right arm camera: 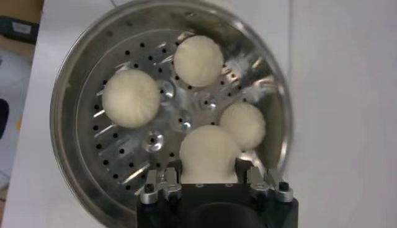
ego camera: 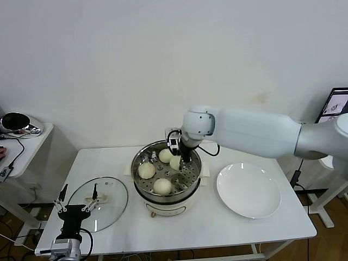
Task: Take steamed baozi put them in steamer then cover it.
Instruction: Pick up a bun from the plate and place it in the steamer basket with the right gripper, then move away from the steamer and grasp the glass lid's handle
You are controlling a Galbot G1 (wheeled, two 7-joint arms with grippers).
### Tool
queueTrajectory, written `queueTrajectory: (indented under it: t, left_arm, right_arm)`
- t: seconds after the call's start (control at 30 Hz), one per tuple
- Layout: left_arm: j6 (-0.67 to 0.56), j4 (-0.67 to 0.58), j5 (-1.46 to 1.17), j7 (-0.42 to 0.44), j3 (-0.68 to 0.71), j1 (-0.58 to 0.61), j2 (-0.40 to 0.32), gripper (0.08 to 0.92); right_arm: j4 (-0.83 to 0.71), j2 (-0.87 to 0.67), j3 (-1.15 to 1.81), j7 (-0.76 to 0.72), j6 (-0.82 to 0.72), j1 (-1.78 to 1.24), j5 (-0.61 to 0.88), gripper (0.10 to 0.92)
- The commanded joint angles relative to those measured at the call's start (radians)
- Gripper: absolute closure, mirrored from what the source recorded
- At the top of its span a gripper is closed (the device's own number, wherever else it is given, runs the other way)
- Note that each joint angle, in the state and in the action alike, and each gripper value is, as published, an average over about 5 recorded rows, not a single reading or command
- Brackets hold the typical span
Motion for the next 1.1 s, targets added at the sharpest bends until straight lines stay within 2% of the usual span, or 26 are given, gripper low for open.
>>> queueTrajectory:
  t: [0.03, 0.3, 0.53, 0.8, 0.9, 1.0, 1.1]
  left_arm:
    - [-0.001, 0.009, -0.002, 0.000, 0.003, -0.007, -0.003, 0.177]
    - [-0.003, 0.023, -0.001, -0.001, 0.010, -0.016, -0.004, 0.177]
    - [-0.001, 0.022, 0.000, 0.001, 0.009, -0.017, 0.001, 0.177]
    - [0.001, 0.024, 0.005, 0.002, 0.010, -0.016, 0.004, 0.177]
    - [0.002, 0.022, 0.000, 0.004, 0.006, -0.012, 0.009, 0.177]
    - [0.002, 0.024, -0.010, 0.007, -0.001, -0.005, 0.014, 0.177]
    - [-0.001, 0.029, -0.015, 0.010, -0.004, 0.002, 0.016, 0.177]
  right_arm:
    - [-0.038, 0.045, -0.017, 0.012, -0.031, -0.075, -0.048, 0.482]
    - [-0.061, 0.034, 0.001, 0.019, -0.020, -0.099, -0.111, 0.482]
    - [-0.038, 0.007, 0.029, 0.027, -0.018, -0.099, -0.097, 0.462]
    - [0.086, -0.123, 0.120, 0.050, -0.009, -0.008, -0.042, 0.252]
    - [0.174, -0.211, 0.184, 0.131, 0.015, -0.029, -0.004, 0.211]
    - [0.284, -0.311, 0.285, 0.311, 0.068, -0.147, 0.052, 0.204]
    - [0.357, -0.413, 0.453, 0.528, 0.202, -0.362, 0.081, 0.203]
